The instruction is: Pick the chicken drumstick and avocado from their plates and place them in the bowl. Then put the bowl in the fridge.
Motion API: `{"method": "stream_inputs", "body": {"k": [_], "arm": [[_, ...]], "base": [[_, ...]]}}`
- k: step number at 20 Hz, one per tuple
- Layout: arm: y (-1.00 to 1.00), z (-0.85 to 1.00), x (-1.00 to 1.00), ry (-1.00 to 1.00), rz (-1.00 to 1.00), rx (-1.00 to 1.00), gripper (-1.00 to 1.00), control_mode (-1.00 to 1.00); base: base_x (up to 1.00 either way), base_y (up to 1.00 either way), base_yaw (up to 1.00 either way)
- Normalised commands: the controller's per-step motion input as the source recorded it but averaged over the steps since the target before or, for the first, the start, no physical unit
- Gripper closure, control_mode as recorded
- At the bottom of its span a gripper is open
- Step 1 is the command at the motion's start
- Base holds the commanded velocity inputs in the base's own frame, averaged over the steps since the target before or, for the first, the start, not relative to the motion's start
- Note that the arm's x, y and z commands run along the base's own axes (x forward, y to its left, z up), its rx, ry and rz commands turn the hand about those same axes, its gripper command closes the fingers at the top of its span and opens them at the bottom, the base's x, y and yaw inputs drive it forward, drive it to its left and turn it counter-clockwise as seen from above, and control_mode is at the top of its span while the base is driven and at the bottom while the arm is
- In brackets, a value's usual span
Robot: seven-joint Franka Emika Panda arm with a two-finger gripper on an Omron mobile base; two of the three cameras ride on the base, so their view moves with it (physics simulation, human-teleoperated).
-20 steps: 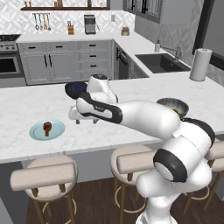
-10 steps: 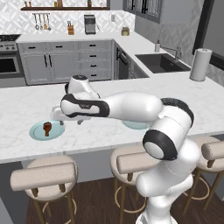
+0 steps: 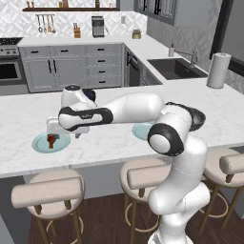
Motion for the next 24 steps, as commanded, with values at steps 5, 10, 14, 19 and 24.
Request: {"method": "stream_inputs", "body": {"k": [5,10,14,19,24], "arm": [[0.42,-0.31,0.31,-0.02,-0.09,0.00,-1.00,-1.00],[0.36,-0.09,0.02,-0.07,-0.19,-0.08,-1.00,-1.00],[0.08,-0.15,0.11,0.00,-0.13,-0.07,-1.00,-1.00],[-0.01,-0.12,0.33,0.01,-0.01,0.00,-1.00,-1.00],[0.01,-0.24,0.51,0.05,0.00,-0.02,-1.00,-1.00]], "base": [[0.00,0.00,0.00],[0.00,0.00,0.00],[0.00,0.00,0.00],[0.00,0.00,0.00],[0.00,0.00,0.00]]}}
